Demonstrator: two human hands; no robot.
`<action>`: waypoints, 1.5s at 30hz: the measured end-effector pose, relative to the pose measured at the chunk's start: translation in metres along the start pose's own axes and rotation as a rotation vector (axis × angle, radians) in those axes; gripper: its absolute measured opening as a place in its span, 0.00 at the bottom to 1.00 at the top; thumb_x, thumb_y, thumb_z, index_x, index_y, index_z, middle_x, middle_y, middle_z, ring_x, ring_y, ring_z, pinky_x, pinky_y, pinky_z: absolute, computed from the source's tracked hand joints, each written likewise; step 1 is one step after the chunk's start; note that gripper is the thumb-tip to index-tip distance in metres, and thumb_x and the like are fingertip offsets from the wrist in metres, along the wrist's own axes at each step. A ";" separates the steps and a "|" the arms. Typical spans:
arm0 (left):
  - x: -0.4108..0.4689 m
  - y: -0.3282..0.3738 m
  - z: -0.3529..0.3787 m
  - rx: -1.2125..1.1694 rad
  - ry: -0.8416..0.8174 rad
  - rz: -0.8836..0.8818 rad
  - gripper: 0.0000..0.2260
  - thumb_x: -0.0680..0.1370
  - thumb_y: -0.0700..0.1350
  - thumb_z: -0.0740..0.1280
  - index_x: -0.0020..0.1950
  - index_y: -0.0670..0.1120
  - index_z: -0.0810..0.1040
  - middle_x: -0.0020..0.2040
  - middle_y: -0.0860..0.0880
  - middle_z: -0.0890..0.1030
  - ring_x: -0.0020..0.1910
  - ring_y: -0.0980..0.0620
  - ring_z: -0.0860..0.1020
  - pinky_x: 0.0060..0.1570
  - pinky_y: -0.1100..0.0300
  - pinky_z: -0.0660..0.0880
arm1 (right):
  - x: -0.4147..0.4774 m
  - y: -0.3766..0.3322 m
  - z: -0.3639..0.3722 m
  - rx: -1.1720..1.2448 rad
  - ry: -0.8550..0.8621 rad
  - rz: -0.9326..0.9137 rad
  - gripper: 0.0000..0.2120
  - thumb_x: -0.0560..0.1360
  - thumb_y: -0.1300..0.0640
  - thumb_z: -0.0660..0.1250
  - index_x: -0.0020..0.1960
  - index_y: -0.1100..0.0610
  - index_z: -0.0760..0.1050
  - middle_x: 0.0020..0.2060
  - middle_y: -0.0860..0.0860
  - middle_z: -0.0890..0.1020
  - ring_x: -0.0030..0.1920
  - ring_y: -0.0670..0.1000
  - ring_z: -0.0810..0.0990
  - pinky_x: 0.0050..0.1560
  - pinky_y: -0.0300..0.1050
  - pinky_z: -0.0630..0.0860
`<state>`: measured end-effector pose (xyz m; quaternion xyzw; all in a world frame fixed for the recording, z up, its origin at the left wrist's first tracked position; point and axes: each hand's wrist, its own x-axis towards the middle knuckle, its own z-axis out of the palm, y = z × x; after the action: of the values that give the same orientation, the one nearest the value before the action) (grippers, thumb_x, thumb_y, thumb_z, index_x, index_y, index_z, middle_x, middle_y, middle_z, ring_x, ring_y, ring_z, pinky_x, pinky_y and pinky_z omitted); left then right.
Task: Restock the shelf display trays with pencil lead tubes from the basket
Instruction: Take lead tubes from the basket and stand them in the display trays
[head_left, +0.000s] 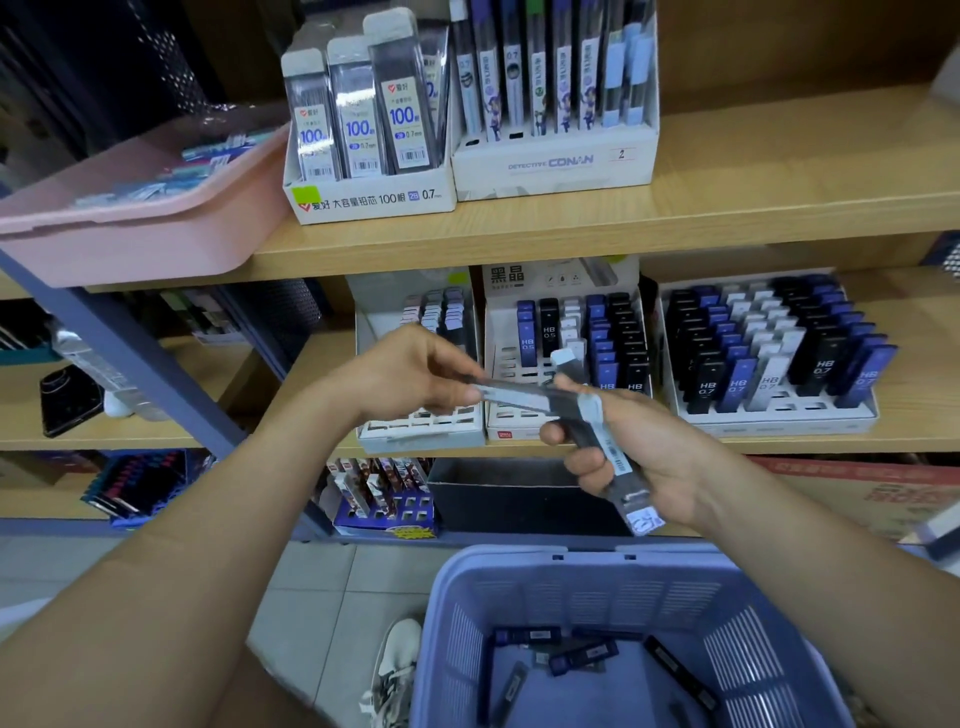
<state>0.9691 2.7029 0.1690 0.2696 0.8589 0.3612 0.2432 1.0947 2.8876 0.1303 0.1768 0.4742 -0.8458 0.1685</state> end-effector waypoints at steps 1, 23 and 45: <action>-0.001 -0.003 -0.002 -0.014 -0.039 -0.036 0.06 0.73 0.37 0.71 0.48 0.46 0.82 0.37 0.47 0.83 0.33 0.57 0.79 0.35 0.67 0.76 | 0.000 -0.001 -0.002 0.007 0.018 -0.019 0.09 0.78 0.51 0.66 0.53 0.57 0.77 0.34 0.53 0.77 0.22 0.45 0.67 0.18 0.34 0.63; -0.007 0.017 0.037 -0.176 -0.113 -0.098 0.09 0.78 0.49 0.65 0.54 0.46 0.75 0.42 0.45 0.81 0.38 0.52 0.79 0.41 0.59 0.80 | 0.011 0.008 0.003 -0.304 0.213 -0.278 0.14 0.72 0.65 0.74 0.55 0.59 0.75 0.31 0.49 0.77 0.26 0.46 0.68 0.22 0.38 0.65; -0.008 -0.044 -0.020 0.489 0.506 0.051 0.09 0.75 0.48 0.71 0.54 0.51 0.83 0.51 0.50 0.84 0.49 0.53 0.80 0.54 0.54 0.77 | 0.020 0.016 0.007 -0.019 0.233 -0.073 0.02 0.80 0.62 0.62 0.51 0.61 0.73 0.32 0.55 0.74 0.26 0.49 0.68 0.23 0.39 0.66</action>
<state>0.9505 2.6622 0.1500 0.2430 0.9460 0.2064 -0.0583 1.0831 2.8708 0.1125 0.2549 0.5049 -0.8205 0.0829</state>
